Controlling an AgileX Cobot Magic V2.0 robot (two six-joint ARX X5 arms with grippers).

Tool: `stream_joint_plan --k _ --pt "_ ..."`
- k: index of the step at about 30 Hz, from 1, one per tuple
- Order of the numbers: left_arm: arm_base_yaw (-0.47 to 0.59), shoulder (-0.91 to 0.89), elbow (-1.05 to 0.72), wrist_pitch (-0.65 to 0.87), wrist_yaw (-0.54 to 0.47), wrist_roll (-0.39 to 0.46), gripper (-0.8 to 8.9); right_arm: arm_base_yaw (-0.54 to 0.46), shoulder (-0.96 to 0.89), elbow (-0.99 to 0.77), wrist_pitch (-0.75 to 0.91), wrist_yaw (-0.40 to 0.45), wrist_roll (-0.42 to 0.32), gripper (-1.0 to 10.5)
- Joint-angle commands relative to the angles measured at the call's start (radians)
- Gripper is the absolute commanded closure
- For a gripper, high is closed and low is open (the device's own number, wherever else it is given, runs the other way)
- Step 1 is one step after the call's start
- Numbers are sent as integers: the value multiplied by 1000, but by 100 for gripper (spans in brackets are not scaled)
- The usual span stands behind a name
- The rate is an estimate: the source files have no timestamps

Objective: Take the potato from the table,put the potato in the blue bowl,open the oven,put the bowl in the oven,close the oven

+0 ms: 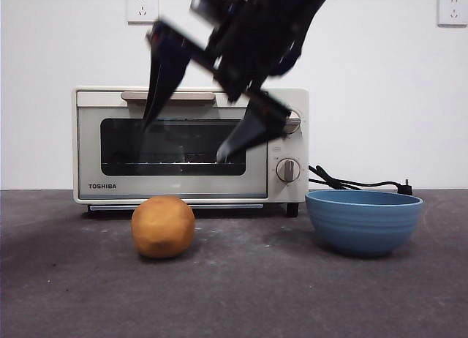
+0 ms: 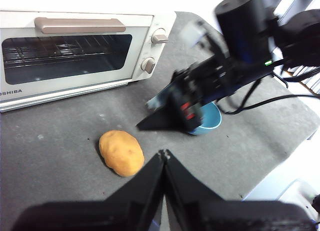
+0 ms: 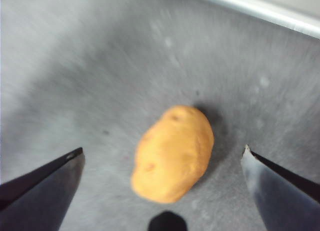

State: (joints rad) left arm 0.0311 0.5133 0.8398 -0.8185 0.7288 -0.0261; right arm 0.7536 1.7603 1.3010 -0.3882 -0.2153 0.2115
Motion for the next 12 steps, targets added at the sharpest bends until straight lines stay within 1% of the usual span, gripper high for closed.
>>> stream_joint_plan --k 1,6,8,12 --pt "-8 -2 0 1 6 8 821 10 61 15 9 15 8 372" --pt "-13 -2 0 0 6 8 821 21 164 15 53 15 11 372" --pt "-13 -2 0 -1 6 8 821 23 177 15 73 14 24 378" --pt "-13 -2 0 -2 6 8 821 39 191 15 73 39 24 385"
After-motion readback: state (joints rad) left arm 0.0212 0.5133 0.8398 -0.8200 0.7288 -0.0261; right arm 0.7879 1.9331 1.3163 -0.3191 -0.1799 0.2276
